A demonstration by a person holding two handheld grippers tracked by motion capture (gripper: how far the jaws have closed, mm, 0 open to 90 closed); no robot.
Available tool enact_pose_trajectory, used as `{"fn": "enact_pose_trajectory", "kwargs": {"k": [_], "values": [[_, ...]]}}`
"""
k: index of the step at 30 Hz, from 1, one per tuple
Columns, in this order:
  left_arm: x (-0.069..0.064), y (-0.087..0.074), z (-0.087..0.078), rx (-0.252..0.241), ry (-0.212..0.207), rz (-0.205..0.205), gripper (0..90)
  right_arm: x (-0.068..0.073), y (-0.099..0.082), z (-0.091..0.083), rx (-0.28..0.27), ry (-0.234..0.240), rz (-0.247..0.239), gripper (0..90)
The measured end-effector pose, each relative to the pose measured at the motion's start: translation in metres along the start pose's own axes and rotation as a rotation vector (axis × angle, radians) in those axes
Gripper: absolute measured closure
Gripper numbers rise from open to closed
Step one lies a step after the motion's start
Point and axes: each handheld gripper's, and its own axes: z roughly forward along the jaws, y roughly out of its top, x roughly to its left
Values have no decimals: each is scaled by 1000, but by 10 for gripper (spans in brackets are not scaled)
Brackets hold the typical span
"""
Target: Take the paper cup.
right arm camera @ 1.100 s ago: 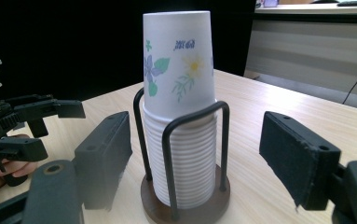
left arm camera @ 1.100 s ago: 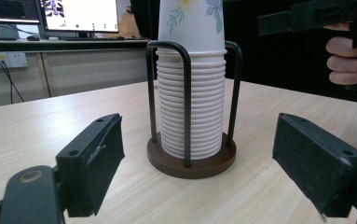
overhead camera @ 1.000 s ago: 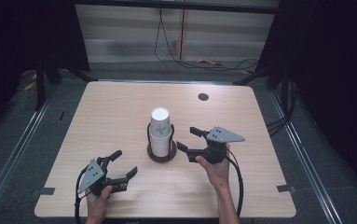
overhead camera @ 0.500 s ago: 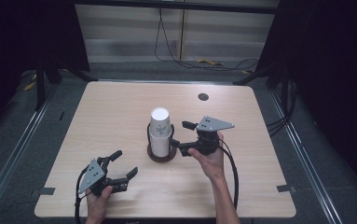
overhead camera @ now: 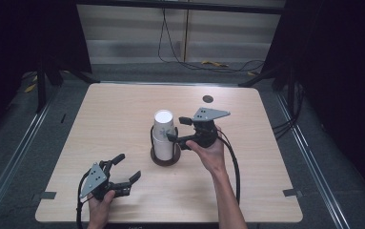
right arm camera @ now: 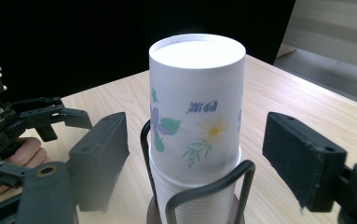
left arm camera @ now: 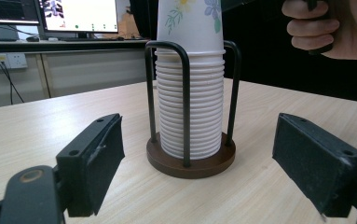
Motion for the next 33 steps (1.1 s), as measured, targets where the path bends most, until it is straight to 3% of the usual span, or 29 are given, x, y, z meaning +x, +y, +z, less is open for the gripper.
{"fn": "enact_pose_trajectory", "kwargs": {"k": [13, 16, 33], "values": [[0, 0, 0, -6, 0, -4, 162, 0, 16, 17, 64, 19, -6, 175], [0, 0, 0, -6, -3, -6, 162, 0, 21, 25, 100, 17, -15, 172], [0, 0, -1, -7, -5, -4, 162, -6, 38, 38, 164, 31, -21, 215]]}}
